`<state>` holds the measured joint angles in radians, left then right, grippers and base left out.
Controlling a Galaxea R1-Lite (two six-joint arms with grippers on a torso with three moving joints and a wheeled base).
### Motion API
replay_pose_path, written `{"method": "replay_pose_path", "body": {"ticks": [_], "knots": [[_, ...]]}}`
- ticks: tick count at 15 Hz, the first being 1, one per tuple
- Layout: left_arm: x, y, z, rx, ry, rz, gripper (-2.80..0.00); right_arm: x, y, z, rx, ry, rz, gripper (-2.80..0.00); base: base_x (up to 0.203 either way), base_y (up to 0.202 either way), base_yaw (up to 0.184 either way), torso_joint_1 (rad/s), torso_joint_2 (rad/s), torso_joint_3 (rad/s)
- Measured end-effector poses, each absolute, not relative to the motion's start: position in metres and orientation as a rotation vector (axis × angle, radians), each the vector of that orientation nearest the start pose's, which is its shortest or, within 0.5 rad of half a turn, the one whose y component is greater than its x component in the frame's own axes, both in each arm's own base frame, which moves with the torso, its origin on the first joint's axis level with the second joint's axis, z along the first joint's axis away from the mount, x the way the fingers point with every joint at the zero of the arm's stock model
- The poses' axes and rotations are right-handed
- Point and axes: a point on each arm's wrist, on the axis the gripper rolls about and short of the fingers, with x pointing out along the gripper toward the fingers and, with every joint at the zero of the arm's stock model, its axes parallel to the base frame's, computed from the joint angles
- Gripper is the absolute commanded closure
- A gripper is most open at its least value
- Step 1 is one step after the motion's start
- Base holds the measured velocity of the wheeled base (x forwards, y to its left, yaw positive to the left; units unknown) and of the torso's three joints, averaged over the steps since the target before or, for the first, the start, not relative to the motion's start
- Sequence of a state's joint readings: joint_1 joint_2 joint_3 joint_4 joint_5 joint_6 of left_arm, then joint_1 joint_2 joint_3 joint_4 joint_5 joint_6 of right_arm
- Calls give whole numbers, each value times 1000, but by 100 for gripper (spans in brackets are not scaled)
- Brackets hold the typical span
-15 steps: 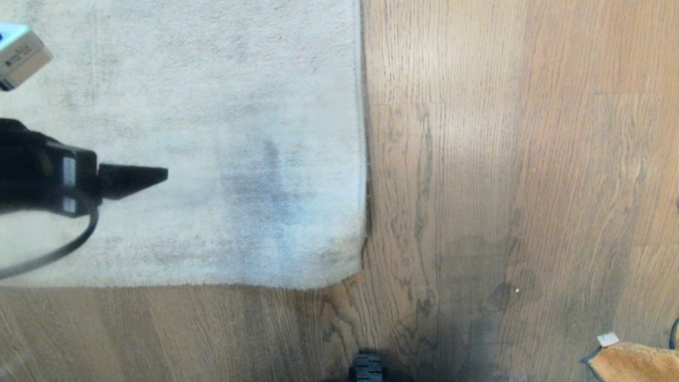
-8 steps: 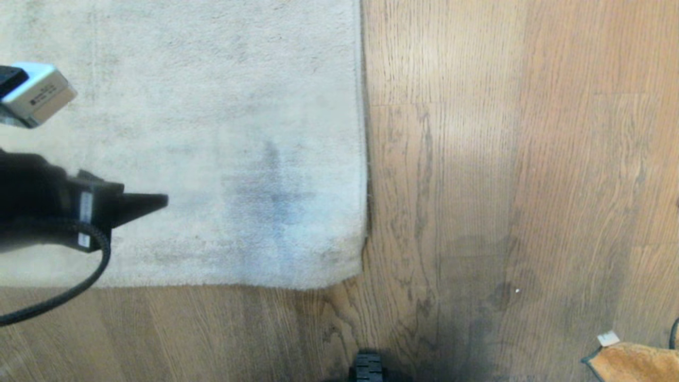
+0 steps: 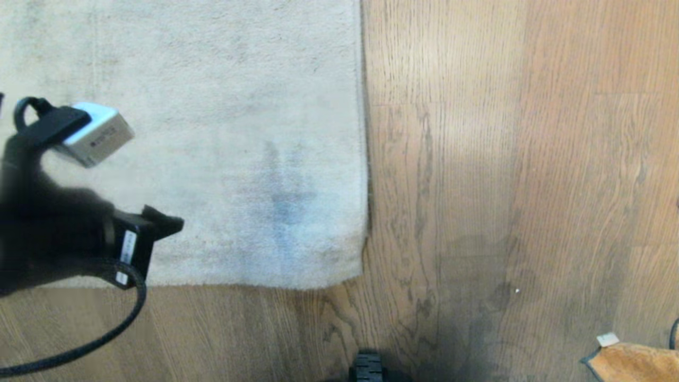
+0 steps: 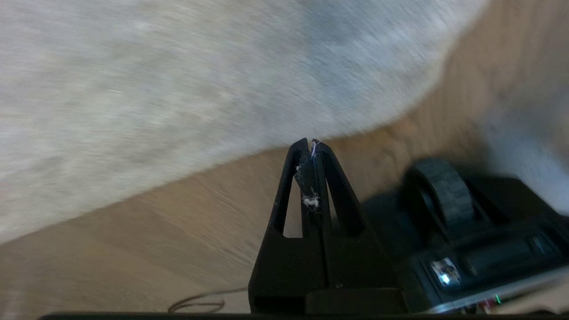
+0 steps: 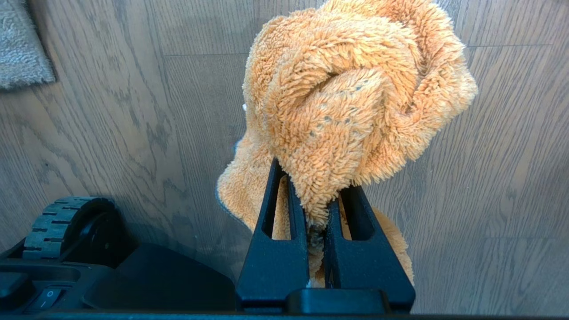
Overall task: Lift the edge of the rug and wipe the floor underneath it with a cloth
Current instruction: Put down the rag
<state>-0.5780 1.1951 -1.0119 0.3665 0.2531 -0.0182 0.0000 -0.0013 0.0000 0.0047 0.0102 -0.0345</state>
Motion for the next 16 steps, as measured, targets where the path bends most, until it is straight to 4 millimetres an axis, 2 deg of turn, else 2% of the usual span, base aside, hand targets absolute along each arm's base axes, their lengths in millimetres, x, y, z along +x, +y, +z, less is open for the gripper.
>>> {"method": "replay_pose_path", "body": {"ticks": [4, 7, 10, 12, 16], "knots": [[155, -116, 235, 214, 552, -375, 0, -23, 0, 75, -34, 3, 10, 0, 0, 0, 0, 0, 0, 0], [171, -136, 196, 182, 537, -390, 0, -23, 0, 75, -34, 3, 10, 0, 0, 0, 0, 0, 0, 0], [180, -146, 159, 157, 508, -399, 0, -23, 0, 75, -35, 3, 11, 0, 0, 0, 0, 0, 0, 0], [185, -150, 143, 148, 537, -394, 0, -23, 0, 75, -35, 3, 10, 0, 0, 0, 0, 0, 0, 0], [200, -165, 123, 140, 541, -397, 0, -23, 0, 75, -35, 3, 11, 0, 0, 0, 0, 0, 0, 0]]}}
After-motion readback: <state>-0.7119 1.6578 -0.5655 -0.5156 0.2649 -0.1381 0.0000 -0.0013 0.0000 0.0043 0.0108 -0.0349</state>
